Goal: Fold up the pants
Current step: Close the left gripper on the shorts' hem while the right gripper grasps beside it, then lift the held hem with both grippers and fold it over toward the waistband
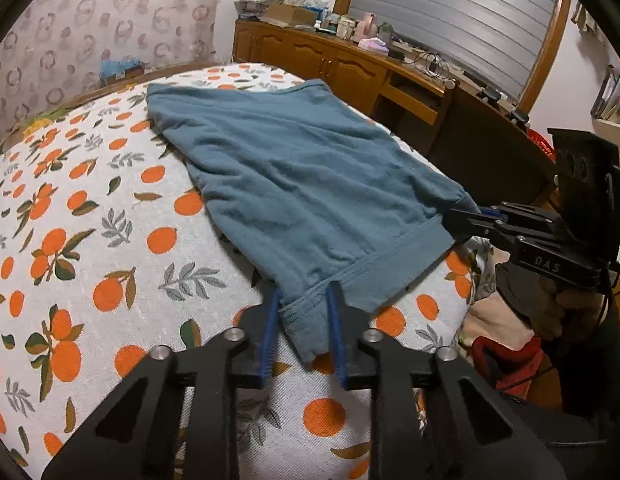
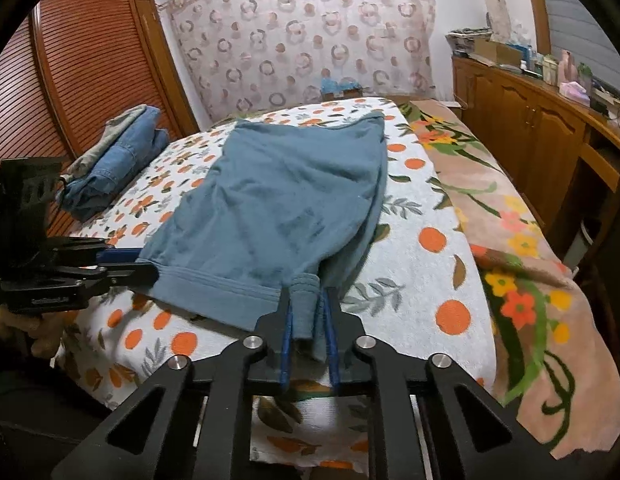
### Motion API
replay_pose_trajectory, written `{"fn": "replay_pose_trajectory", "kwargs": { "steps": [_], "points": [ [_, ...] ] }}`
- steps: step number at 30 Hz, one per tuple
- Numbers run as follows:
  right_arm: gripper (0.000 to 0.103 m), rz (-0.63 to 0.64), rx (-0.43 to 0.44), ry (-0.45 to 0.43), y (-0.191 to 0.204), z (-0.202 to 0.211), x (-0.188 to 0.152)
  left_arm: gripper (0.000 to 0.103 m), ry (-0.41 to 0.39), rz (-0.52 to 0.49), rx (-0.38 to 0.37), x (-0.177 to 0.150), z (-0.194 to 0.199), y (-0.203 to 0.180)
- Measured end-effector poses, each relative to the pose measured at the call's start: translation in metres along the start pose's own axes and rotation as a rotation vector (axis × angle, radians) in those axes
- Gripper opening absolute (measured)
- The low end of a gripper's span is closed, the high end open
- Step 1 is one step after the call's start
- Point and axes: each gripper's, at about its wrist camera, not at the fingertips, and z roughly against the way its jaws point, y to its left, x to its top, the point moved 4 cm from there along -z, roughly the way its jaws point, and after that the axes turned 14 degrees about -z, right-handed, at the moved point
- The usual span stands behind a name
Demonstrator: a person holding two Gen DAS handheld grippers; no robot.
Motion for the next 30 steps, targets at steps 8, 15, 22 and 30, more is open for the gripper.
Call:
{"fn": "replay_pose_trajectory", "kwargs": {
  "steps": [8, 15, 22, 30],
  "points": [
    [0.010, 0.024, 0.050, -0.055, 0.010, 0.013, 0.017, 0.013, -0.109, 0.007, 0.000, 0.023, 0.036, 0.003],
    [0.010, 0.091, 0.103, -0.162, 0.040, 0.040, 0.056, 0.012, -0.233, -0.027, 0.070, 0.059, 0.092, 0.010],
    [0.010, 0.193, 0.158, -0.268, 0.086, 0.072, 0.096, 0.012, -0.353, -0.047, 0.156, 0.091, 0.155, 0.026],
    [0.010, 0.262, 0.222, -0.346, 0.126, 0.093, 0.132, 0.012, -0.441, -0.053, 0.245, 0.112, 0.210, 0.044]
  ]
}}
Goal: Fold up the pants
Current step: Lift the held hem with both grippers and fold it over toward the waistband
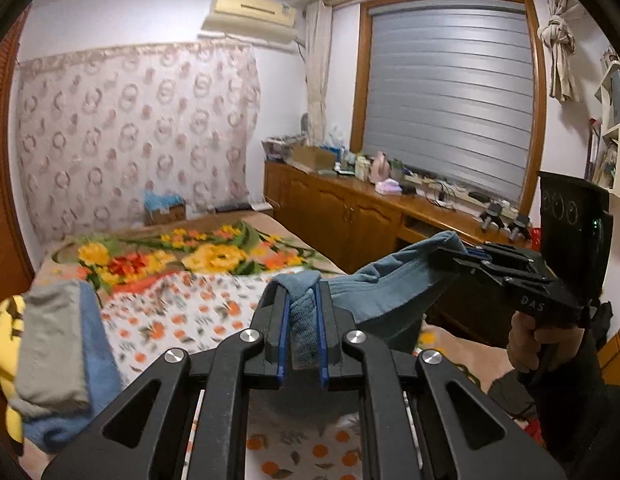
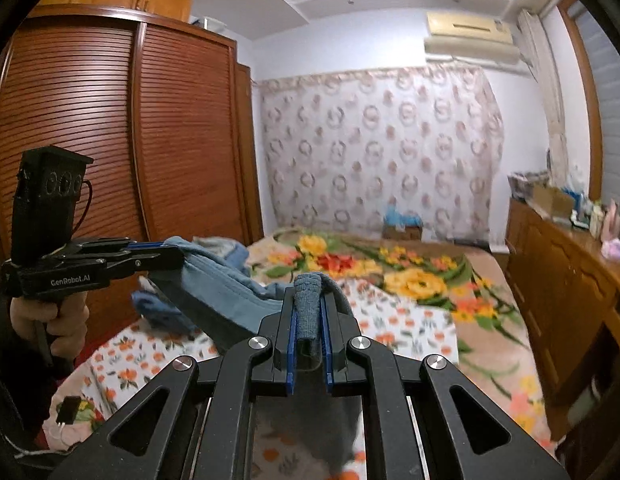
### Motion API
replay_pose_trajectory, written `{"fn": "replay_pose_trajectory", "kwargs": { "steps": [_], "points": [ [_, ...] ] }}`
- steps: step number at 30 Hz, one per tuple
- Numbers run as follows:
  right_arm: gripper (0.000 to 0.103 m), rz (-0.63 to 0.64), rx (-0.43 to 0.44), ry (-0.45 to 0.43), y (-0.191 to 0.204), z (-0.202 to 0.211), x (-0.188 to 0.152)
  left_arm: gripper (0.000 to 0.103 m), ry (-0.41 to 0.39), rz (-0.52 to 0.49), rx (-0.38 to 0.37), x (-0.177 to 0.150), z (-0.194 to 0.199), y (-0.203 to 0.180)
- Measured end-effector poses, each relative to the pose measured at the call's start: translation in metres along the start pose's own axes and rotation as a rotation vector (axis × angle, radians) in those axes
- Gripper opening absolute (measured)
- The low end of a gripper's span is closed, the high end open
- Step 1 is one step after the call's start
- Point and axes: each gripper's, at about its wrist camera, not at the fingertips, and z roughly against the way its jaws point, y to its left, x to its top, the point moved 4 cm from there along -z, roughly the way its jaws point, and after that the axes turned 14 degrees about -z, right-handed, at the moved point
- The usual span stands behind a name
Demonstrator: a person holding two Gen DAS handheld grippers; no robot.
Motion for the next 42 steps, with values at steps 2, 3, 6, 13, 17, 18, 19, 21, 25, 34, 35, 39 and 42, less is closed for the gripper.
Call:
{"fn": "replay_pose_trajectory", "kwargs": {
  "steps": [2, 3, 6, 13, 17, 18, 19, 21, 25, 34, 35, 39, 42],
  "points": [
    [0.010, -0.007, 0.022, -0.005, 0.002, -0.004, 0.006, 0.012, -0.005, -0.005, 0.015, 0.003, 0.002, 0.007],
    [0.010, -0.014, 0.034, -0.002, -0.001, -0.008, 0.007, 0.012, -0.003, -0.006, 0.025, 0.003, 0.000, 0.012],
    [0.010, -0.025, 0.050, 0.027, -0.009, -0.031, 0.008, 0.012, 0.019, 0.001, 0.066, -0.002, -0.015, 0.032],
    [0.010, -0.004, -0.010, 0.117, -0.043, -0.124, 0.038, 0.012, 0.082, 0.080, 0.151, -0.007, -0.069, 0.104],
    [0.010, -0.014, -0.026, 0.099, -0.045, -0.177, 0.080, 0.012, 0.054, 0.079, 0.210, 0.014, -0.077, 0.132],
    [0.010, -0.017, -0.027, 0.090, -0.044, -0.185, 0.088, 0.012, 0.038, 0.076, 0.223, 0.020, -0.075, 0.136],
    [0.010, -0.016, -0.028, 0.083, -0.042, -0.193, 0.095, 0.012, 0.034, 0.072, 0.229, 0.022, -0.073, 0.136],
    [0.010, -0.020, -0.025, 0.076, -0.034, -0.200, 0.097, 0.012, 0.037, 0.067, 0.239, 0.018, -0.067, 0.135],
    [0.010, -0.001, -0.002, 0.111, -0.028, -0.190, 0.050, 0.012, 0.098, 0.066, 0.226, -0.032, -0.062, 0.119],
    [0.010, -0.019, 0.039, 0.355, -0.034, -0.195, -0.080, 0.012, 0.293, 0.146, 0.130, -0.159, -0.066, 0.067],
    [0.010, -0.025, 0.038, 0.372, -0.035, -0.198, -0.088, 0.012, 0.301, 0.155, 0.124, -0.166, -0.063, 0.062],
    [0.010, -0.049, 0.051, 0.401, -0.036, -0.196, -0.102, 0.012, 0.318, 0.156, 0.111, -0.177, -0.056, 0.050],
    [0.010, -0.051, 0.059, 0.403, -0.033, -0.189, -0.109, 0.012, 0.327, 0.161, 0.109, -0.184, -0.050, 0.044]
  ]
}}
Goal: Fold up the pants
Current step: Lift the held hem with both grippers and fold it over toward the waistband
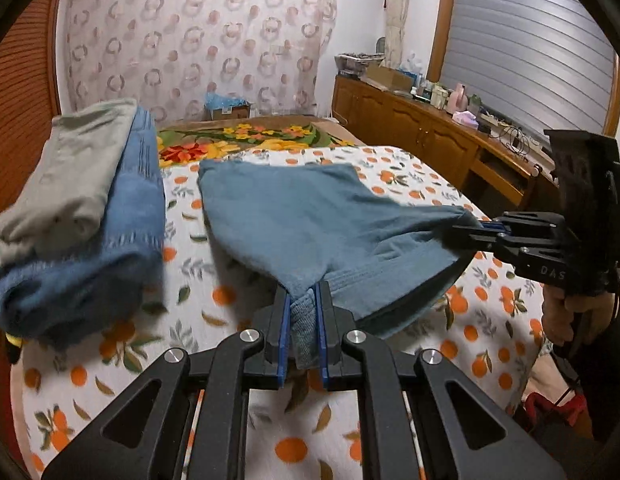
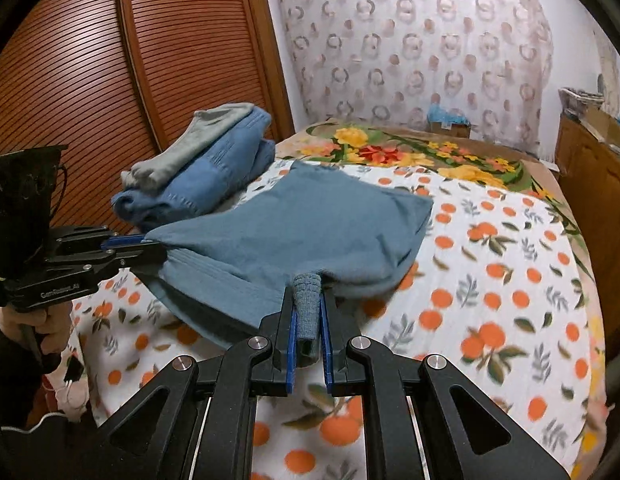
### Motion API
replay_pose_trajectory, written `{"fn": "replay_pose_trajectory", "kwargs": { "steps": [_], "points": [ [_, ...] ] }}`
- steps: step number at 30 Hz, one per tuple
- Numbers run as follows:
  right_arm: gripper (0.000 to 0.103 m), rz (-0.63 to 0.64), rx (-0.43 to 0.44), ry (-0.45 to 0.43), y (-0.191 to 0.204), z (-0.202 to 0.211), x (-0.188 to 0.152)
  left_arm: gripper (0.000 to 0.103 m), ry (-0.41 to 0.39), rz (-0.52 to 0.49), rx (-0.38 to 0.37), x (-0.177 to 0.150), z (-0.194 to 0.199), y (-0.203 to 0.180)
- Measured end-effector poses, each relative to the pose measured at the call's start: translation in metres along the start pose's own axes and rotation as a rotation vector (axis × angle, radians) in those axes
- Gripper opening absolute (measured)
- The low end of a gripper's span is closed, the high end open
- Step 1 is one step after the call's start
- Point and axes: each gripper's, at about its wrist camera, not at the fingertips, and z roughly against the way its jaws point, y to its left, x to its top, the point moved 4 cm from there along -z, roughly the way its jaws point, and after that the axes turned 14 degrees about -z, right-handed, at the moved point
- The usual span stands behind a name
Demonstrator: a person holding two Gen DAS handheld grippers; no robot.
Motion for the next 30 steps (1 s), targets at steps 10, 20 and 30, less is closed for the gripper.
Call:
{"fn": "replay_pose_trajectory", "kwargs": {
  "steps": [10, 20, 30],
  "points": [
    [0.010, -0.040, -0.004, 0.020, -0.008, 0.012, -0.037, 0.012, 0.031, 0.017, -0.025, -0.026, -0.001, -0.012],
    [0.010, -0.032, -0.009, 0.007, -0.004, 0.020, -0.057, 0.012, 0.032, 0.038, -0.043, -0.038, 0.005, -0.017],
    [0.010, -0.065, 0.007, 0.013, -0.009, 0.026, -0.067, 0.012, 0.036, 0.026, -0.045, -0.044, 0.010, -0.023]
  ]
}}
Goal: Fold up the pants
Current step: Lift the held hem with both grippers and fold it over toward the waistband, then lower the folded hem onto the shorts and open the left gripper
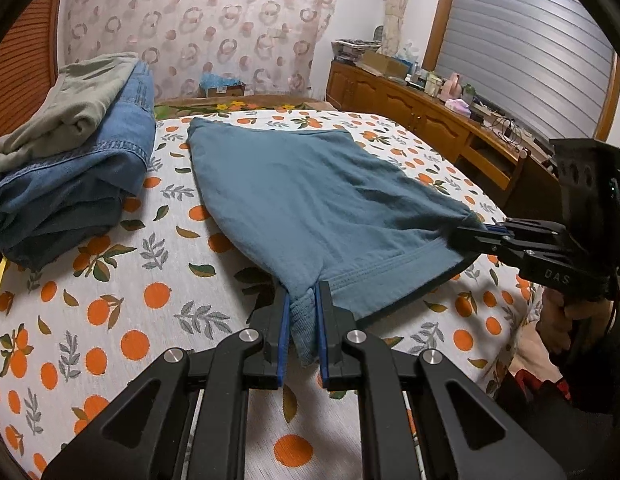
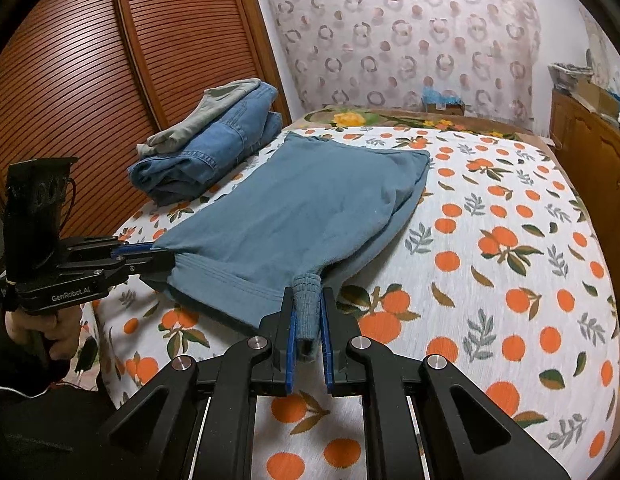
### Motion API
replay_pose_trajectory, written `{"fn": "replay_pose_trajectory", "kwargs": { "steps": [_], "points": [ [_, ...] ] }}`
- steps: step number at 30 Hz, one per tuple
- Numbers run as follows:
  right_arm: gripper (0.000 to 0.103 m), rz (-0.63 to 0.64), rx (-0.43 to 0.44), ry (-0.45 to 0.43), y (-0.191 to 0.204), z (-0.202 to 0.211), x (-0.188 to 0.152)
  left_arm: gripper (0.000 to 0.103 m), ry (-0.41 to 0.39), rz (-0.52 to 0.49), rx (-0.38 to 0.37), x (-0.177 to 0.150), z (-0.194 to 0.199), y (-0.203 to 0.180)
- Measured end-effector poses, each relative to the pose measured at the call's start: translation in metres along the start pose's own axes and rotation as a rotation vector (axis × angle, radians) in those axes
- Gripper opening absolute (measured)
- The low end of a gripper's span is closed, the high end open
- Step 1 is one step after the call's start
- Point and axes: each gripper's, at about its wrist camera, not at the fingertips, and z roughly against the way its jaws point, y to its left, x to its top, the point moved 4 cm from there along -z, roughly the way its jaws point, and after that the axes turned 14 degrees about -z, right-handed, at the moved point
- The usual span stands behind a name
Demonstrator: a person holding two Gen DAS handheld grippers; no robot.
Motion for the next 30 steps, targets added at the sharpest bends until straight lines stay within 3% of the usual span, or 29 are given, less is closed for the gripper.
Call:
{"fn": "replay_pose_trajectory", "kwargs": {
  "steps": [30],
  "points": [
    [0.010, 0.003, 0.003, -0.045, 0.003, 0.046, -0.013, 0.013, -0.059, -0.065, -0.016, 0.012, 0.036, -0.026]
  ]
}}
